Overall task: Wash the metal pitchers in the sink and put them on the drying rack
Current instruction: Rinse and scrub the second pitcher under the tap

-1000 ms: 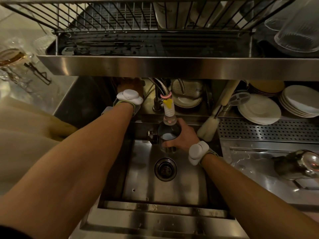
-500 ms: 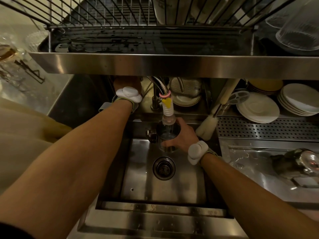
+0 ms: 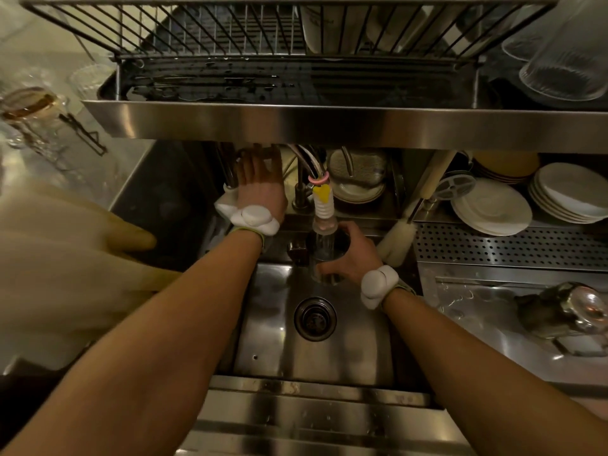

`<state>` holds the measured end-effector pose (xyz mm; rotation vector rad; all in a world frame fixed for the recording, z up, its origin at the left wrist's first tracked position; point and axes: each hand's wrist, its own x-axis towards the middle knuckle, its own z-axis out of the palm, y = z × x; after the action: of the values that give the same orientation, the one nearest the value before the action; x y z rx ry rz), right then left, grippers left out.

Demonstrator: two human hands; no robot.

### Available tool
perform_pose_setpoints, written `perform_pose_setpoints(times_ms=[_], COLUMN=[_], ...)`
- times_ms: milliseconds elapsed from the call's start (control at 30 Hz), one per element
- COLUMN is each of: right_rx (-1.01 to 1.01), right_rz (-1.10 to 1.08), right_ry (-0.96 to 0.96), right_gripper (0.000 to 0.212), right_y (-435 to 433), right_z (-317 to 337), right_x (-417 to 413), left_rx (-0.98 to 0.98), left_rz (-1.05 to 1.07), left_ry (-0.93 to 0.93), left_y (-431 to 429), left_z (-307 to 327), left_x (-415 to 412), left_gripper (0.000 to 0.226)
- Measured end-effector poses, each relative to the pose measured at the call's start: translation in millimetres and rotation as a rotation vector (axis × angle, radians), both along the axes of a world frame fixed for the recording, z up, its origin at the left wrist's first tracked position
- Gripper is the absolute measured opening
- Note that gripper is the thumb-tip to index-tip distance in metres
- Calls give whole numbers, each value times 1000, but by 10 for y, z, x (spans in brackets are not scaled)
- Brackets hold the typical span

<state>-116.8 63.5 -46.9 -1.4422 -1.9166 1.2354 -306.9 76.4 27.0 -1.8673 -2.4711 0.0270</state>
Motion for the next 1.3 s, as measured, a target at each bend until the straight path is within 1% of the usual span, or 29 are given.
perform_pose_setpoints(times_ms=[67,100,167,267,300,400,500,633,767,833,967,1100,1167,1233,1300], right_rx=[-19,-37,-53,-13,0,-3,-47,-29,-28,-33,44,-17,-10,16,28], right_rz=[27,57,82,-19,-41,34,50,-31,37,17,-74,-9,-56,-118,-103], right_ry=[6,7,0,11,6,-3,-13,-24,-24,-43,-67,-101,-126,-130,-119], right_gripper=[87,88,91,91,91,90,94,93,92,92,91,97,96,93,92], right_y=[-45,-71,-114,-86,-79,-101,-133,-60,-152,-178,-108,-131,-108,-86,-83], right_z=[1,-22,-69,-77,-72,-53,-144,-153,-156,-161,-82,-77,-112,-119,-112], right_x=[-75,-87,-23,104,110,-59,-15,115,-21,14,13,-40,43,71,1], left_rx=[156,175,141,102,44,-89,-122,-127,-216,-270,-275,-265,-257,-261,-253], left_rz=[-34,-76,-135,-67,-36,-51,-46,-26,-47,-71,-110,-177,-198,-194,-188], left_ry=[-46,-88,-176,-322,-372,-445,-499,-525,-545,-558,-577,-590,-608,-622,-641], left_y=[-139,-220,-388,-542,-589,-653,-714,-729,-718,-731,-669,-628,-617,-619,-616], left_z=[-23,-79,-187,-356,-425,-554,-603,-664,-671,-655,-598,-573,-577,-584,-610], left_x=[22,33,36,-8,10,-43,-132,-213,-215,-203,-119,-86,-94,-92,-72], left_gripper=[55,57,52,41,40,38,38,42,46,49,53,47,48,53,53])
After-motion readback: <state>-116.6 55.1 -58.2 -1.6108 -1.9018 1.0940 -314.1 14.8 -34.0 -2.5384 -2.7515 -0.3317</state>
